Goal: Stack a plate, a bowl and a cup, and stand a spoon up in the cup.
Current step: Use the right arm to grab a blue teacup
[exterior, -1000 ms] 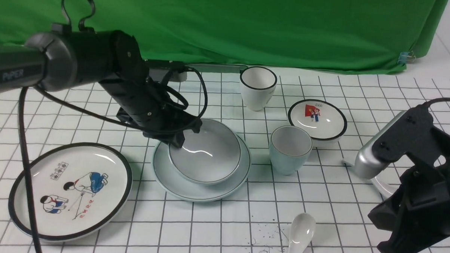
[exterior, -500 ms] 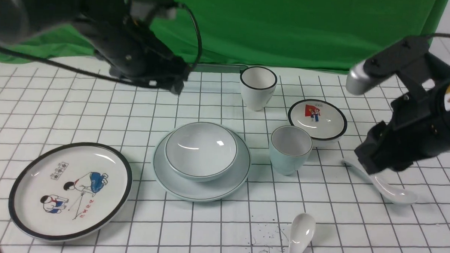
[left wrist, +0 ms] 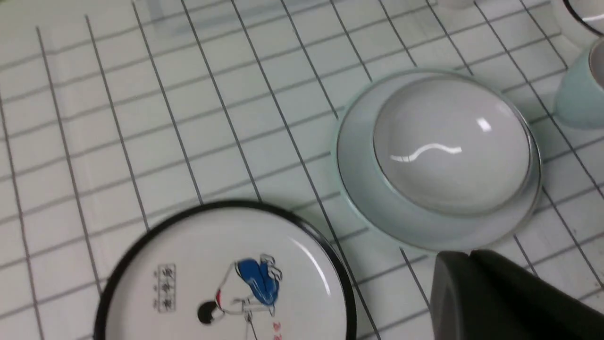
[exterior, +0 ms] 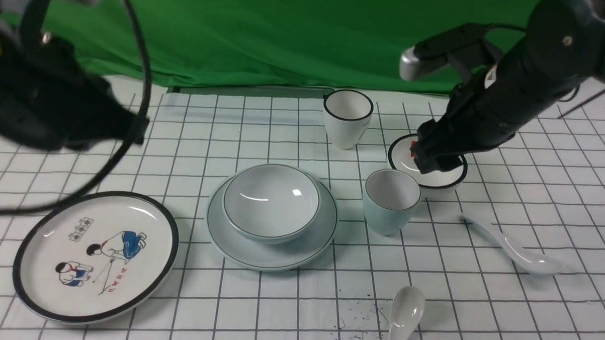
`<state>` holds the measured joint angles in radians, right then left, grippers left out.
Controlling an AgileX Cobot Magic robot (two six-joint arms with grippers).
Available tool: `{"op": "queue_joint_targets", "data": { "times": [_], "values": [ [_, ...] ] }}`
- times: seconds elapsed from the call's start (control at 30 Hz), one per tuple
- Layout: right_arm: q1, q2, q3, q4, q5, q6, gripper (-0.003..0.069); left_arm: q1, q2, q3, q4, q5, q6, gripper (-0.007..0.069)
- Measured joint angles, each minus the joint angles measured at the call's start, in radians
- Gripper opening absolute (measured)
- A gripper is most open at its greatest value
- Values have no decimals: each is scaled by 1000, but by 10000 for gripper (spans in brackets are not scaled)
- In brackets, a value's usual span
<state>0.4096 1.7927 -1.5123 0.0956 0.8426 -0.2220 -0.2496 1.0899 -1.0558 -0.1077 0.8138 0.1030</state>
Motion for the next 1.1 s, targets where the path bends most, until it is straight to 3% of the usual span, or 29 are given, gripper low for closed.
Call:
{"op": "queue_joint_targets", "data": {
  "times": [0.2,0.5,0.57,0.67,0.7,0.77,0.8,0.83,1.1],
  "values": [
    [0,133,-36,7,-9,13,498,0,-142,214,-46,-58,0,-36],
    [0,204,-35,54,-28,16,495,0,-162,262,-50,-97,-6,-36],
    [0,205,-35,60,-31,16,470,0,-162,262,-50,-111,-8,-36],
    [0,205,-35,62,-35,16,321,0,-162,263,-50,-134,-9,-36],
    [0,205,-35,62,-35,16,309,0,-162,263,-50,-134,-9,-36],
    [0,205,-35,62,-38,16,158,0,-162,263,-49,-144,-12,-36],
    [0,205,-35,62,-38,16,158,0,-162,263,-49,-146,-12,-36],
    [0,205,-36,63,-39,16,95,0,-162,264,-46,-147,-13,-36],
    [11,173,-131,59,75,-12,87,0,-162,264,-45,-135,-14,-36]
  ]
}}
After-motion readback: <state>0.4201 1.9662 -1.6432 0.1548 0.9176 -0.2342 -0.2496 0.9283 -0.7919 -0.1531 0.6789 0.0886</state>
